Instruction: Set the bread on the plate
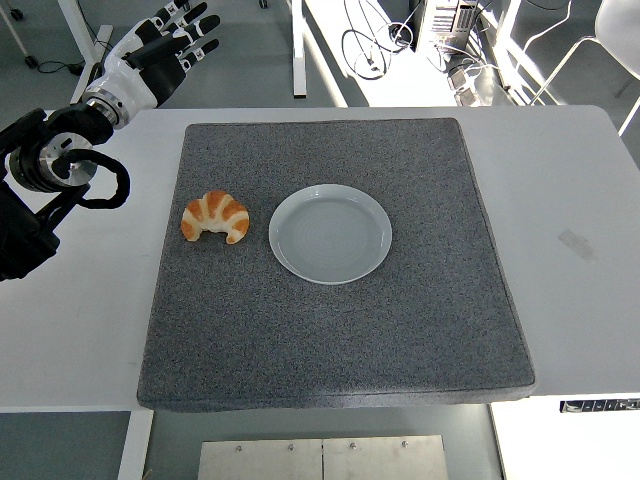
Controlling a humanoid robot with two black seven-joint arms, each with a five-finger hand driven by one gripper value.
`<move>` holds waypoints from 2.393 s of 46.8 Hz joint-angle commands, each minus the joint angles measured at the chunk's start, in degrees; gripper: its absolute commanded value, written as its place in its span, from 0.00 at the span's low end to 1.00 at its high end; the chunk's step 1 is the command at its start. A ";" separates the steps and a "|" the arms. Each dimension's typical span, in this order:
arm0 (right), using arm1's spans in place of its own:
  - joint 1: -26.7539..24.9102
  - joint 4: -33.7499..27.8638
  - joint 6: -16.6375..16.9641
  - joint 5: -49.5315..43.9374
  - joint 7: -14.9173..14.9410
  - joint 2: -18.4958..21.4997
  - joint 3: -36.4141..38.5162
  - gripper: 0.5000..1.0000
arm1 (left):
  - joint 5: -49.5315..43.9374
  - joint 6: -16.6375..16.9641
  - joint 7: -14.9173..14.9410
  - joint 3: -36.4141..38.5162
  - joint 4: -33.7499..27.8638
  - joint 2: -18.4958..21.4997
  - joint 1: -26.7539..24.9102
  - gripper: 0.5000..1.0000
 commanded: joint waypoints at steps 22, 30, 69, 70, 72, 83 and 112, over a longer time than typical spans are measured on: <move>0.01 0.00 -0.01 0.00 0.00 0.00 0.04 1.00 | 24.18 12.26 -0.10 16.01 -27.25 20.74 -4.36 0.97; 0.01 0.00 -0.01 0.00 0.00 0.00 -0.05 1.00 | 39.40 10.85 0.08 17.07 -29.72 24.00 -4.19 0.97; 0.01 0.00 -0.01 0.00 0.00 0.00 -0.05 1.00 | 66.30 4.52 2.10 24.45 -21.73 21.19 0.12 0.94; 0.01 0.00 -0.01 0.00 0.00 0.00 -0.05 1.00 | 66.48 4.96 2.10 24.54 -21.29 20.84 0.29 0.94; 0.01 0.00 -0.01 0.00 0.00 0.00 -0.05 1.00 | 66.56 5.66 2.01 24.81 -20.85 20.49 0.73 0.94; 0.01 0.00 -0.01 0.00 0.00 0.00 -0.05 1.00 | 66.74 6.63 1.40 26.12 -19.53 18.91 0.73 0.94; 0.01 0.00 -0.01 0.00 0.00 0.00 0.04 1.00 | 67.09 11.64 -0.27 29.20 -14.08 11.52 1.08 0.94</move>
